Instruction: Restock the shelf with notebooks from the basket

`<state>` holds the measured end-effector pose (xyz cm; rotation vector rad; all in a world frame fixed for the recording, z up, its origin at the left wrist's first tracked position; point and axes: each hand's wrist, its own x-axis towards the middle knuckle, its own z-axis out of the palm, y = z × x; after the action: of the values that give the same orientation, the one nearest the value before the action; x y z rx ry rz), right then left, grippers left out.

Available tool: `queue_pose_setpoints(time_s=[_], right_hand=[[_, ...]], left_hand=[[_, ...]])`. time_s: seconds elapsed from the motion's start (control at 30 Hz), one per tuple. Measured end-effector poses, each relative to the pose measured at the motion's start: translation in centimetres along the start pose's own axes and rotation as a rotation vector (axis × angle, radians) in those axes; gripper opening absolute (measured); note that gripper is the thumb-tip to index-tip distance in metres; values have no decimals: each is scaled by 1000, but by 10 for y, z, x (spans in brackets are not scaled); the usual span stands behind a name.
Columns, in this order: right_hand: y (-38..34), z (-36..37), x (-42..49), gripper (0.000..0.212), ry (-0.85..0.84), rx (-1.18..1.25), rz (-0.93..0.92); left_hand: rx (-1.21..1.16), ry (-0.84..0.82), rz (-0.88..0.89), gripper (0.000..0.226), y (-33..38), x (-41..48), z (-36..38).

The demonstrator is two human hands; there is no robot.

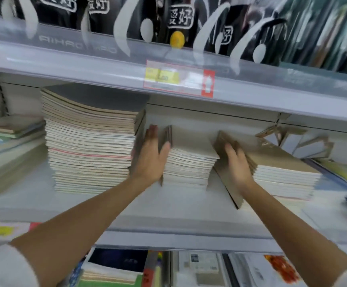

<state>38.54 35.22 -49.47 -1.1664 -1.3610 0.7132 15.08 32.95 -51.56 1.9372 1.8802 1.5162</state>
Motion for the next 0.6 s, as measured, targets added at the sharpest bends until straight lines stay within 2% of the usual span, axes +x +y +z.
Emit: queue_pose_setpoints(time_s=[0.07, 0.1, 0.13, 0.17, 0.23, 0.3, 0.43, 0.5, 0.6], right_hand=[[5, 10, 26, 49, -21, 381, 320], [11, 16, 35, 54, -47, 461, 412], [17, 23, 40, 59, -81, 468, 473], [24, 30, 43, 62, -112, 447, 507], [34, 43, 44, 64, -209, 447, 549], [39, 54, 46, 63, -243, 461, 578], [42, 64, 51, 56, -144, 364, 546], [40, 63, 49, 65, -196, 381, 592], [44, 54, 46, 80, -282, 489, 597]], left_hand=[[-494, 15, -472, 60, 12, 20, 14], [-705, 1, -652, 61, 15, 28, 20], [-846, -23, -760, 65, 13, 32, 26], [-918, -82, -790, 67, 14, 34, 31], [-947, -207, -742, 69, 18, 33, 39], [-878, -199, -692, 63, 18, 33, 47], [-869, -149, -736, 61, 10, 38, 50], [-852, -169, -748, 59, 6, 39, 47], [-996, -223, -757, 55, 4, 34, 45]])
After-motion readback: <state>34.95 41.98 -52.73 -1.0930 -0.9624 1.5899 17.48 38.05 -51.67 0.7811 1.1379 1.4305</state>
